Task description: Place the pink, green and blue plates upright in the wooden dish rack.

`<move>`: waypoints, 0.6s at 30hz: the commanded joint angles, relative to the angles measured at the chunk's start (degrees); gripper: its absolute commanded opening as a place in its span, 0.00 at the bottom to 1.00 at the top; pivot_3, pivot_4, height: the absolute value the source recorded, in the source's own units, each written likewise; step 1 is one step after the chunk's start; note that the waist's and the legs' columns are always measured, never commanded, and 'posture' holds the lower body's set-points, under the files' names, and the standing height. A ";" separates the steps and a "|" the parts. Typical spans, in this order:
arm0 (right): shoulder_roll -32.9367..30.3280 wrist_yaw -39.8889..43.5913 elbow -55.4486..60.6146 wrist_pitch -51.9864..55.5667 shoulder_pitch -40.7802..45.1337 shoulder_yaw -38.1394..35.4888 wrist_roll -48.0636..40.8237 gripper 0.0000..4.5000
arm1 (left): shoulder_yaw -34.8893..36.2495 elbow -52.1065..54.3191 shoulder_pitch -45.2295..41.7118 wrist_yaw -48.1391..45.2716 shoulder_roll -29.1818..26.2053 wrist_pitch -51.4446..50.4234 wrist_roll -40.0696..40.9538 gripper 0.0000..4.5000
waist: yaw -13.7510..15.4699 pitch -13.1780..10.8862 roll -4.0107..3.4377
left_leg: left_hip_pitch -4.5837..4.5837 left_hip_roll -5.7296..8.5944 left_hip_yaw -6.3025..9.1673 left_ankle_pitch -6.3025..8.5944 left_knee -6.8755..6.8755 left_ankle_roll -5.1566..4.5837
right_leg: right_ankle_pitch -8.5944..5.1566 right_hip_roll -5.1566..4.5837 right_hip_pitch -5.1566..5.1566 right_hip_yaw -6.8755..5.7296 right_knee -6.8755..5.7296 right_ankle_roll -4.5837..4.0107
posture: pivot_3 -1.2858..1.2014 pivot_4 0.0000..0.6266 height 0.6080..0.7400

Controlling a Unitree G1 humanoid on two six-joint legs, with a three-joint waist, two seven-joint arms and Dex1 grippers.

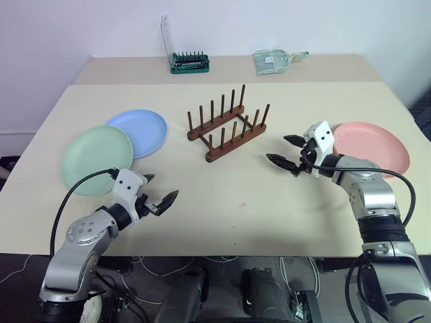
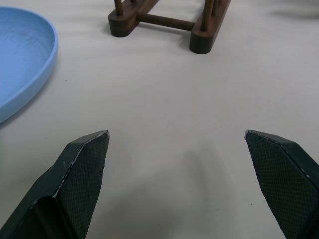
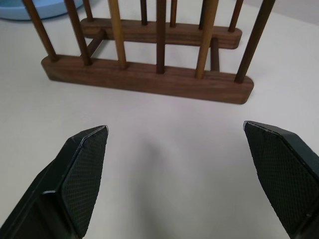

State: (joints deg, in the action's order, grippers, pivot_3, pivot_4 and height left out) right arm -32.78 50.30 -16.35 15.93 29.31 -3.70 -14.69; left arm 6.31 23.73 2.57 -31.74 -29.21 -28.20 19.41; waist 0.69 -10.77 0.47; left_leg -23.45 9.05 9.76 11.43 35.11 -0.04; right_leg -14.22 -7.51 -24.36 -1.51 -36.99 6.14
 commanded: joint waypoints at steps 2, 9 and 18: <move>-0.97 -0.50 4.26 0.11 -1.43 -1.15 -0.61 0.98 | -0.09 1.19 -0.55 -0.65 -0.29 0.50 0.55 1.00 | -0.01 0.00 0.00 | 0.00 0.00 0.00 0.00 0.00 0.00 | 0.00 0.00 0.00 0.00 0.00 0.00 | 0.52 0.24 1.00; -0.69 -0.74 6.22 1.39 -1.97 -0.86 -1.02 0.98 | -1.49 0.90 -1.43 -1.29 0.08 0.36 0.69 1.00 | -0.06 0.00 0.00 | 0.00 0.00 0.00 0.00 0.00 0.00 | 0.00 0.01 0.00 0.01 -0.01 0.00 | 0.52 0.24 1.00; 1.31 -1.35 9.82 2.61 -4.05 0.48 -1.41 0.98 | -7.02 -5.11 -7.70 -2.34 1.01 0.58 -1.46 1.00 | 0.02 0.00 0.00 | 0.00 0.00 0.00 0.00 0.00 0.00 | 0.00 0.01 0.00 0.00 0.00 0.01 | 0.52 0.24 1.00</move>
State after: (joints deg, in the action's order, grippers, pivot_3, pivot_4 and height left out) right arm -32.13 49.29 -9.37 18.46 25.47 -3.05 -14.95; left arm 0.32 19.60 -3.63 -33.66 -28.46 -28.26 18.75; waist 0.72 -10.77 0.47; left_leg -23.45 9.05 9.76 11.43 35.11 -0.04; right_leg -14.22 -7.51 -24.36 -1.51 -36.98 6.15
